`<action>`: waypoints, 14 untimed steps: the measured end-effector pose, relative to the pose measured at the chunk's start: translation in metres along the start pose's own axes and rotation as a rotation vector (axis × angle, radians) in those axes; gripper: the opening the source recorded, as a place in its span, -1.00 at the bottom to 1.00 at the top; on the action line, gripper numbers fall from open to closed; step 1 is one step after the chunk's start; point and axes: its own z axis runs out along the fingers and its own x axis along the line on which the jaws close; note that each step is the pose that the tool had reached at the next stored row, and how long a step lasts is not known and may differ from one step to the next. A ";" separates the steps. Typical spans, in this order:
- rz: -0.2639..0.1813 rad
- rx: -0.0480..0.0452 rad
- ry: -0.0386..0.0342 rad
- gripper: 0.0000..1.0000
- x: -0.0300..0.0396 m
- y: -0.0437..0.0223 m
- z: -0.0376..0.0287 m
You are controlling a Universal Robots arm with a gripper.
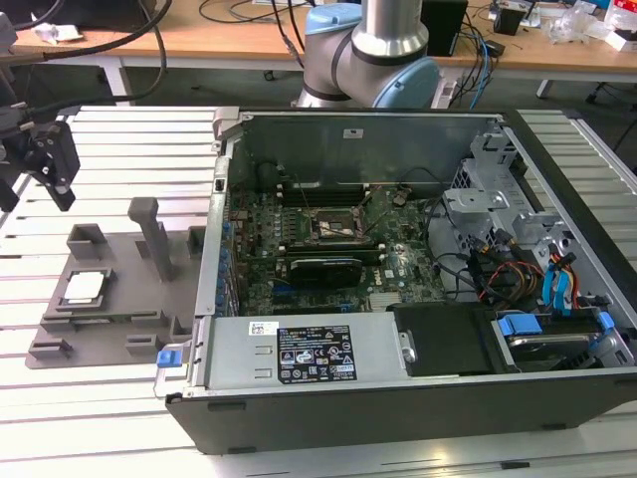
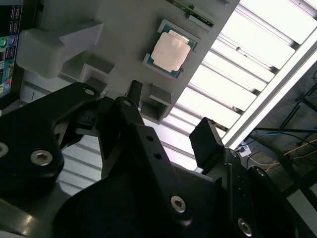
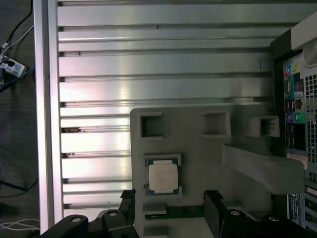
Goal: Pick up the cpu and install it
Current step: 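Pick up the cpu and move it towards the insertion slot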
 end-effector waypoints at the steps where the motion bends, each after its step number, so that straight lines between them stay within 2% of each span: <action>1: 0.000 0.0000 0.0000 0.33 0.0000 0.0000 0.0006; 14: 0.000 -0.0001 0.0000 0.33 0.0003 -0.0001 0.0112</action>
